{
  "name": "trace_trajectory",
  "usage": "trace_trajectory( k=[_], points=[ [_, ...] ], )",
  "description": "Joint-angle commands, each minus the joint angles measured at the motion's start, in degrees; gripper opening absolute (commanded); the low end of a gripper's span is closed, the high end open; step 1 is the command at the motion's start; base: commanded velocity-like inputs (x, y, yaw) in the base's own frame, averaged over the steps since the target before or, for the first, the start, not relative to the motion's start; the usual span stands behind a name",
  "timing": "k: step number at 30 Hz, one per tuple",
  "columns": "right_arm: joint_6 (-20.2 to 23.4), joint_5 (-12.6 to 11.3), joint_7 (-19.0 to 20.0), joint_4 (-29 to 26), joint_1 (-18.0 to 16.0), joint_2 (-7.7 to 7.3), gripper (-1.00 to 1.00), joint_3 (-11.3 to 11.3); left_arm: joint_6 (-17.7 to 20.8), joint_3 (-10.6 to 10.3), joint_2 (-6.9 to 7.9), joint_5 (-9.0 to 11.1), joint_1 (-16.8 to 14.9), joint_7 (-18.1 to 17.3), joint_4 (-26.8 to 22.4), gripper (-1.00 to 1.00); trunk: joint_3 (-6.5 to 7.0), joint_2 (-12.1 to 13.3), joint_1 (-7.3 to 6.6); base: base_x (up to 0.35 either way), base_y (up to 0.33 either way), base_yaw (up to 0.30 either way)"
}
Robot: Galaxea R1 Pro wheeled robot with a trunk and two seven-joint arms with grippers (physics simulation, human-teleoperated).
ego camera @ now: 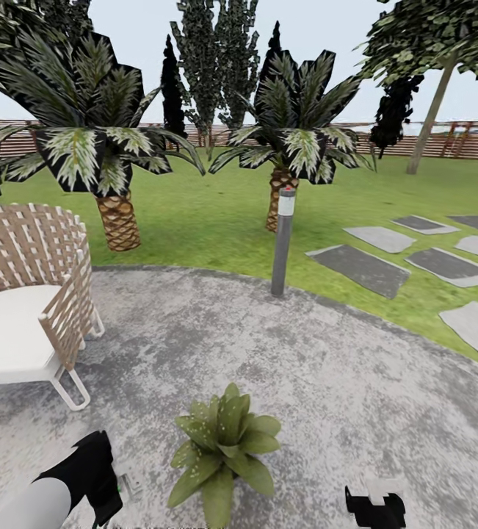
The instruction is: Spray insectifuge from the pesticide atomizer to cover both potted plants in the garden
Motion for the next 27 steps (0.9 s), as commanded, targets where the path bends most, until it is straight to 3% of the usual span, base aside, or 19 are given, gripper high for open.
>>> trace_trajectory(
  k=[1, 6, 17, 27],
  points=[
    [0.0, -0.4, -0.2, -0.1, 0.0, -0.02, 1.00, 0.5, 0.5, 0.4, -0.09, -0.2, 0.0, -0.3, -0.1, -1.00, -0.05, 0.0, -0.01, -0.007, -0.273, 0.270],
    [0.0, -0.4, -0.3, -0.1, 0.0, -0.02, 1.00, 0.5, 0.5, 0.5, -0.12, -0.2, 0.0, -0.3, -0.4, -1.00, -0.05, 0.0, -0.01, -0.002, -0.273, 0.222],
    [0.0, -0.1, -0.2, 0.1, 0.0, -0.09, 1.00, 0.6, 0.5, 0.6, -0.05, -0.2, 0.0, -0.3, -0.4, -1.00, -0.05, 0.0, -0.01, -0.014, -0.261, 0.011],
    [0.0, -0.3, -0.2, -0.1, 0.0, -0.03, 1.00, 0.6, 0.5, 1.0, 0.87, -0.2, 0.0, -0.2, -0.4, -1.00, -0.05, 0.0, -0.01, -0.118, -0.028, 0.053]
  ],
)
